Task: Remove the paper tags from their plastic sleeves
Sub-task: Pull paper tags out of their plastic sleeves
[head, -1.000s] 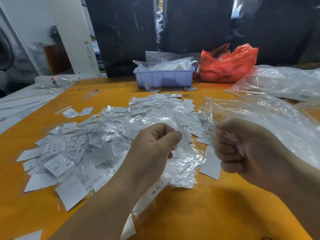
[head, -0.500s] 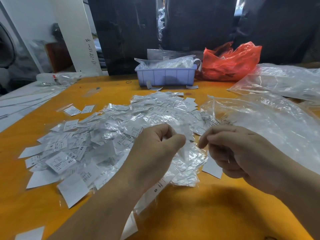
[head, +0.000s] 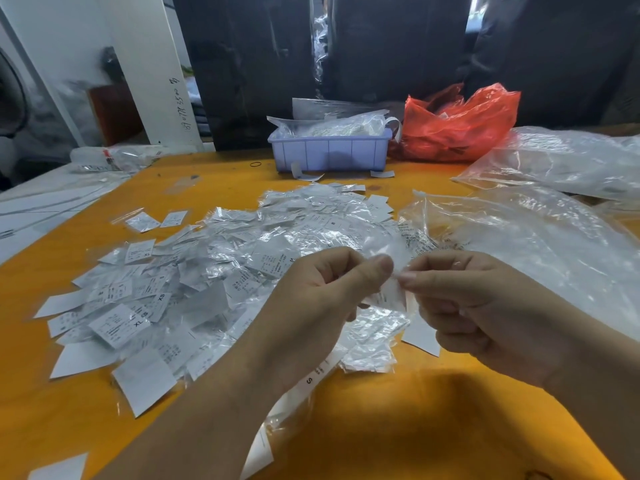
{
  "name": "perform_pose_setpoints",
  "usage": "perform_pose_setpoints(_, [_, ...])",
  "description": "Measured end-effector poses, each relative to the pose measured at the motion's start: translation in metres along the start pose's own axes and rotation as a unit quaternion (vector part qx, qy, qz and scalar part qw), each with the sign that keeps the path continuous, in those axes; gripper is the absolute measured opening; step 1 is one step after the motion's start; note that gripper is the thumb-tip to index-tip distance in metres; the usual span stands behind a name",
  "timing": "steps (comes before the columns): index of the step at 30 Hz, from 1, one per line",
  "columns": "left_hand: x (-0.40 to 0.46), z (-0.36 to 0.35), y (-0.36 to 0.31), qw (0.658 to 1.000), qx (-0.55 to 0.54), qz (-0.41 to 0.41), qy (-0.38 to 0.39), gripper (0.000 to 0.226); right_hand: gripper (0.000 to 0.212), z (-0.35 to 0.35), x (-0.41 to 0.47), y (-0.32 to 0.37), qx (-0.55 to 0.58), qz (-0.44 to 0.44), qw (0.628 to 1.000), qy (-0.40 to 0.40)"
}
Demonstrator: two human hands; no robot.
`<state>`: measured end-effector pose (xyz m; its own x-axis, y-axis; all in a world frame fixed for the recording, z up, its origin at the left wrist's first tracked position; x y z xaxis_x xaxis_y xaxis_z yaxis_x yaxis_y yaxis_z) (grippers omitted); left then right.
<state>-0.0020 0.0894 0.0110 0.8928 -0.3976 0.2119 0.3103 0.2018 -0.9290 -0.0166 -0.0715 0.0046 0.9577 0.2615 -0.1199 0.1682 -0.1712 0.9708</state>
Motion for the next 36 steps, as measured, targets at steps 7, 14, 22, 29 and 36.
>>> perform_pose_setpoints(7, [0.001,0.007,0.005,0.998,-0.034,0.006,-0.058,0.016,0.012,0.011,0.0,0.007,0.061,0.06,0.992,-0.091])
perform_pose_setpoints(14, [0.0,0.002,0.005,0.999,-0.027,0.005,-0.041,0.047,0.02,0.011,0.0,0.003,0.115,0.031,0.988,-0.103])
perform_pose_setpoints(22, [0.0,0.0,0.007,1.0,0.003,0.018,-0.024,0.027,0.014,0.013,0.002,0.003,0.123,0.055,0.983,-0.121])
perform_pose_setpoints(29, [0.0,0.001,0.009,0.998,0.003,0.035,-0.045,0.033,0.049,0.017,0.005,0.001,0.111,0.081,0.981,-0.14])
perform_pose_setpoints(36, [-0.001,0.003,0.006,0.998,0.01,0.032,-0.048,0.018,0.019,0.013,0.004,0.003,0.059,0.073,0.992,-0.082])
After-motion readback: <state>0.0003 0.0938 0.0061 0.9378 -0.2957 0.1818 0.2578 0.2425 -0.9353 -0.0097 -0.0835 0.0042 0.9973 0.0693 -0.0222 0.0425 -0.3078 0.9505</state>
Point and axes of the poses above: each hand's wrist, its own x-axis towards the middle knuckle, its own z-axis out of the back of the hand, y = z × x, the point moved 4 cm from there along x, towards the middle knuckle, and after that the axes turned 7 degrees about x, right-handed, at the moved point
